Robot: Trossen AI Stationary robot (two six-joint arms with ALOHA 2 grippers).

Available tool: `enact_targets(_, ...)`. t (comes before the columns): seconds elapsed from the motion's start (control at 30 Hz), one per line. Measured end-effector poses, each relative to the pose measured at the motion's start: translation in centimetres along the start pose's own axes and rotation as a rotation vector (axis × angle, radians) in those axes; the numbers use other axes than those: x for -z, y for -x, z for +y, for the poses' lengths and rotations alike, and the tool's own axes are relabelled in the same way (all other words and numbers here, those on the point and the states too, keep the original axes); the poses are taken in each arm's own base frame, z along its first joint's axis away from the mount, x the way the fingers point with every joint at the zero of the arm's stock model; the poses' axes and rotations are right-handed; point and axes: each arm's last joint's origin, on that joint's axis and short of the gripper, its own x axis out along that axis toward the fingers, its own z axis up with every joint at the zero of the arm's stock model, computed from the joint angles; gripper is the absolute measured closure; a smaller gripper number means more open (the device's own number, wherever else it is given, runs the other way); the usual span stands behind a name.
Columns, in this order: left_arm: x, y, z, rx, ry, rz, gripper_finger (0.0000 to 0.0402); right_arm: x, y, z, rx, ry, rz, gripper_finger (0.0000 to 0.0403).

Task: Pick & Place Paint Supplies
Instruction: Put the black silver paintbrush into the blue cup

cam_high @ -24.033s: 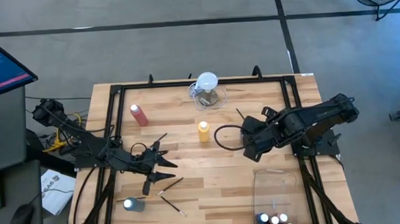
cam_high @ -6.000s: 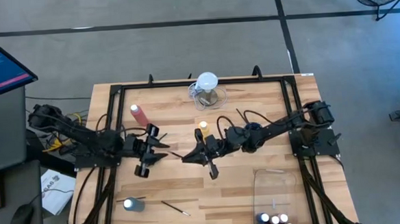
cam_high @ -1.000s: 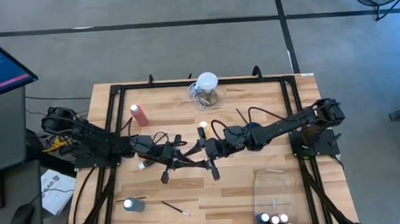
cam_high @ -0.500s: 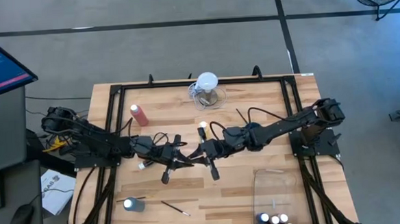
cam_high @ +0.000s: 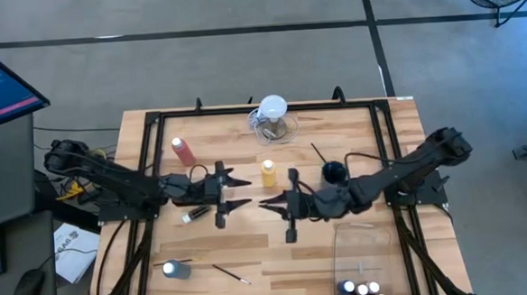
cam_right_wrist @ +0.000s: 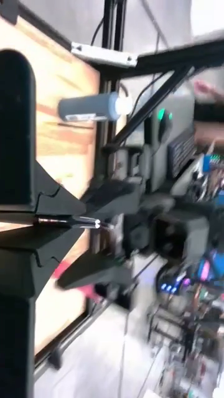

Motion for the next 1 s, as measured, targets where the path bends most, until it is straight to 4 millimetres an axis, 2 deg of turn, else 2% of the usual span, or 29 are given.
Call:
enact_targets(0.13,-0.4,0.4,0.0,0.003,0.003,-0.017,0.0186,0.6,1.4,-0.2,0.022,-0.012,0.014,0.0396)
enact_targets(0.23,-0.5,0.4,0.1,0.002,-0.015,-0.025,0.0183,1.8,2.7,-1.4,0.036,-0.076,-0.027,0.0396)
enact_targets(0.4,-0.6,0.4,0.1,0.001,-0.032,-0.035,0.0189,3.4,7.0,-4.2,0.130,-0.160,-0.127,0.0396)
enact_targets(0.53,-0.6,0.4,0.1,0.001,-0.041,-0.037,0.0193,4.8,10.8,-5.7,0.307,-0.191,-0.144,0.0396)
enact_targets(0.63,-0.7,0.4,0.2,-0.005,-0.041,-0.040,0.0194,6.0,12.7,-6.4,0.393,-0.212,-0.147,0.0396)
enact_targets(0.8,-0.7,0.4,0.2,-0.007,-0.041,-0.040,0.0195,8.4,14.3,-6.6,0.521,-0.226,-0.097,0.0396)
enact_targets(1.0,-0.7,0.4,0.2,-0.007,-0.041,-0.040,0.0198,8.8,15.0,-6.2,0.508,-0.263,-0.090,0.0396)
